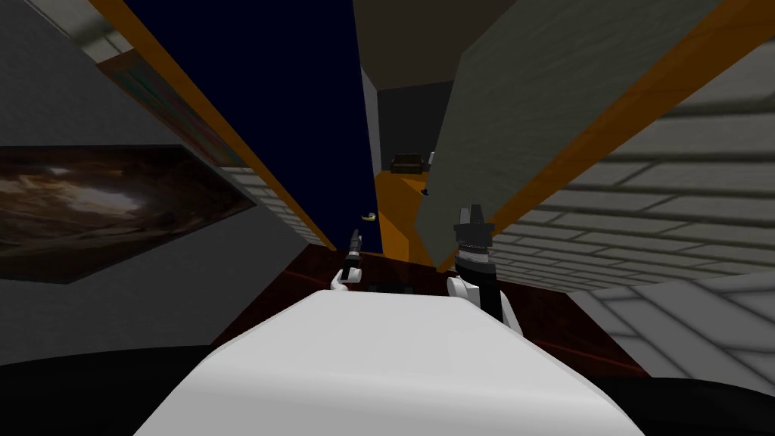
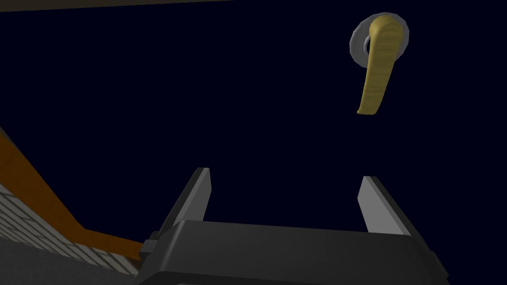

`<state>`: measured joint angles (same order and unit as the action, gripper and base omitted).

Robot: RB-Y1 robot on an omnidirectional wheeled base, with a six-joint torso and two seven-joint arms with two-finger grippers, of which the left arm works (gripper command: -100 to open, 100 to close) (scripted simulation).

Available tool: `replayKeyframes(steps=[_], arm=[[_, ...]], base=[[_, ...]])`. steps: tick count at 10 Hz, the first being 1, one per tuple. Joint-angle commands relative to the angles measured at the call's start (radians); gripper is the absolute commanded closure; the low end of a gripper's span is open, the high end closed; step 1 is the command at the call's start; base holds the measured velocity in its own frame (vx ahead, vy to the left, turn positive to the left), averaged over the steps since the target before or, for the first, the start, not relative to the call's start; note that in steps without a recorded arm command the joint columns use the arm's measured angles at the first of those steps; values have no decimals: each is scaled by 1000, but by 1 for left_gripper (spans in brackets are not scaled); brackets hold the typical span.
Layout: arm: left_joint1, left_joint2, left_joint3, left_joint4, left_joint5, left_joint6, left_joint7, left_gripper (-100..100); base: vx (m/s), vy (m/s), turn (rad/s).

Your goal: Push the door open

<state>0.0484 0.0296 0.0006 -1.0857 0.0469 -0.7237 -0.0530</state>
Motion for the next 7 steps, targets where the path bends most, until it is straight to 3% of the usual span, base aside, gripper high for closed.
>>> replayKeyframes(steps=[1, 7], arm=[[-19, -9, 1, 47, -2, -2, -3, -100], [-74, -38, 3, 204, -9, -20, -9, -100]], base=[[18, 134, -151], [16, 121, -124]])
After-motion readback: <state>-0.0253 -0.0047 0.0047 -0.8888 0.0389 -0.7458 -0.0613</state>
